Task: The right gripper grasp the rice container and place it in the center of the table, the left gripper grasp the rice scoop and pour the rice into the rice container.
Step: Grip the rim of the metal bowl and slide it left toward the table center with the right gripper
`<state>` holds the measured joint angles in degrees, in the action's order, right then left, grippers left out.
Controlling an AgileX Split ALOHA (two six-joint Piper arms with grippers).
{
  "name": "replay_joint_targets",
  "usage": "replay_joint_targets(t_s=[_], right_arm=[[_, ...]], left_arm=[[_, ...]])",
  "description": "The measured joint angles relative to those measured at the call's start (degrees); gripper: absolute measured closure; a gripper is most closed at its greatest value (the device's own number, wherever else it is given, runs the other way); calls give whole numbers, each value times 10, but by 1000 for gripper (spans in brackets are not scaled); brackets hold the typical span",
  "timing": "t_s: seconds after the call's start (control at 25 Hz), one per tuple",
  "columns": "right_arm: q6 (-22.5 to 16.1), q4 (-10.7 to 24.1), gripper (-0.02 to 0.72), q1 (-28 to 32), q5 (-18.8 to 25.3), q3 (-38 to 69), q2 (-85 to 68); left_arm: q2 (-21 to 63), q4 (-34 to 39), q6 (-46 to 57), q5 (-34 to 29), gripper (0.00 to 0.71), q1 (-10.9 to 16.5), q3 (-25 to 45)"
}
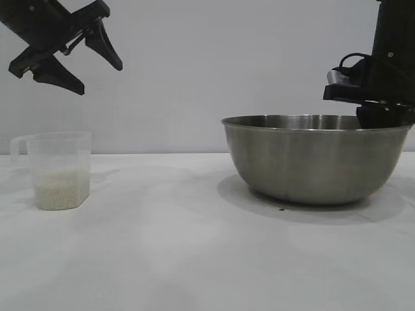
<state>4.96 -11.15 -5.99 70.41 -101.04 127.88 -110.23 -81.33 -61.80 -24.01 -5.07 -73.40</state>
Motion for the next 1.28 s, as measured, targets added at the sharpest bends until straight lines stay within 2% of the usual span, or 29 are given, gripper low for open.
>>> replay_joint_targets(t_s=[0.2,0.68,1.0,1.04,1.08,1.2,1.28], right_arm=[[20,-36,703,-1,-2,-7,-3],[33,-46,703,-94,-7,-7,-5],[34,-59,703,-120,-7,11,-5],[34,-61,644,-120,-7,11,-5],[34,-63,644,-120,-7,11,-5],[34,-64,453,-120,-7,11,-5],[34,-64,279,-120,-7,11,-6]], left_arm=[[0,0,0,-1,214,0,0],[0,0,0,-1,214,0,0],[0,-1,0,-2,214,0,0],[0,-1,0,-3,214,0,0],[0,-1,0,-3,214,0,0],[0,-1,0,-6,214,0,0],[0,-1,0,-8,214,0,0]])
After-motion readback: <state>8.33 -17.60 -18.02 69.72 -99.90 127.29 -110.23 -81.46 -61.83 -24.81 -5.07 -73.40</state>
